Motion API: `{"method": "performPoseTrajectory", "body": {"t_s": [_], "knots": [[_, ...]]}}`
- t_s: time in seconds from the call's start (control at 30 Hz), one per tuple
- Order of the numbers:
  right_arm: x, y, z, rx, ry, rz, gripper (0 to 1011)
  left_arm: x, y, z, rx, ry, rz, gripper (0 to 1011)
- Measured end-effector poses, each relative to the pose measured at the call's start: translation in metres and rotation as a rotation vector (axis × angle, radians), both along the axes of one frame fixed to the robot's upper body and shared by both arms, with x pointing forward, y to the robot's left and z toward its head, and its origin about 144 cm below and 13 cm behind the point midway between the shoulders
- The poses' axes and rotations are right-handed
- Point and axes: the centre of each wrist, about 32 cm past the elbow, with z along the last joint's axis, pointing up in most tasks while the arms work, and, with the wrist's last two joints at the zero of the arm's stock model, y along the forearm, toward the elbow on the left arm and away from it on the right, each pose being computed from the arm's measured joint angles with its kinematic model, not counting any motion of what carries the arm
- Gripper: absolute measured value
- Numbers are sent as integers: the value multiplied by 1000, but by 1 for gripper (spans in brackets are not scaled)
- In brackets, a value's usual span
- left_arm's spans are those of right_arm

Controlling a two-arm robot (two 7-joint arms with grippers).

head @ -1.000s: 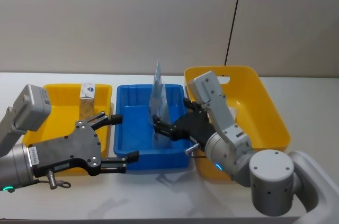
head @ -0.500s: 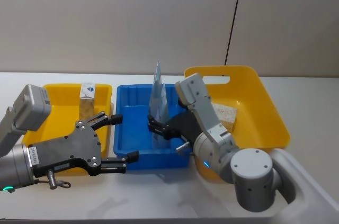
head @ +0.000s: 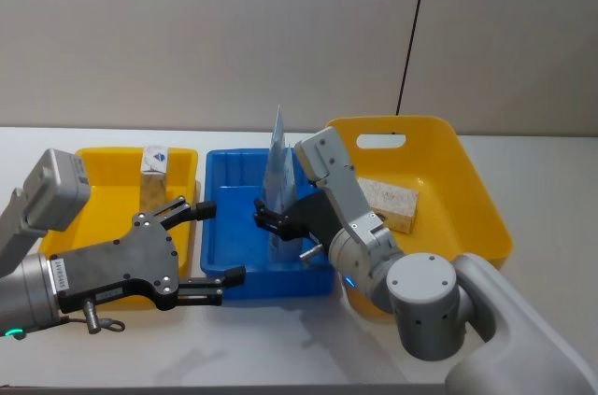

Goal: Bimanual collaborative sorting of washing and personal care products

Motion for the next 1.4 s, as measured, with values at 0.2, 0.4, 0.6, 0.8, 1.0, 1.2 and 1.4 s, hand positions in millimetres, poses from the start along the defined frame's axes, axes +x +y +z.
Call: {"method": "performPoseTrajectory", "body": {"t_s": [0.2, 0.4, 0.6, 0.8, 1.0, 1.2, 1.4], "knots": [[7, 3, -2, -7, 1, -8, 1003, 0, 0, 0, 0, 0, 0, 1002], [11, 5, -3, -11, 1, -12, 1003, 0, 0, 0, 0, 0, 0, 1001], [13, 6, -3, -12, 1, -14, 890, 0, 0, 0, 0, 0, 0, 1001], [15, 6, -4, -14, 2, -16, 683, 0, 0, 0, 0, 0, 0, 1001], [16, 6, -4, -14, 2, -17, 503, 0, 0, 0, 0, 0, 0, 1002], [16, 7, -4, -14, 2, -18, 295, 0, 0, 0, 0, 0, 0, 1002], [17, 7, -4, -15, 1, -17, 170, 0, 0, 0, 0, 0, 0, 1001]]}}
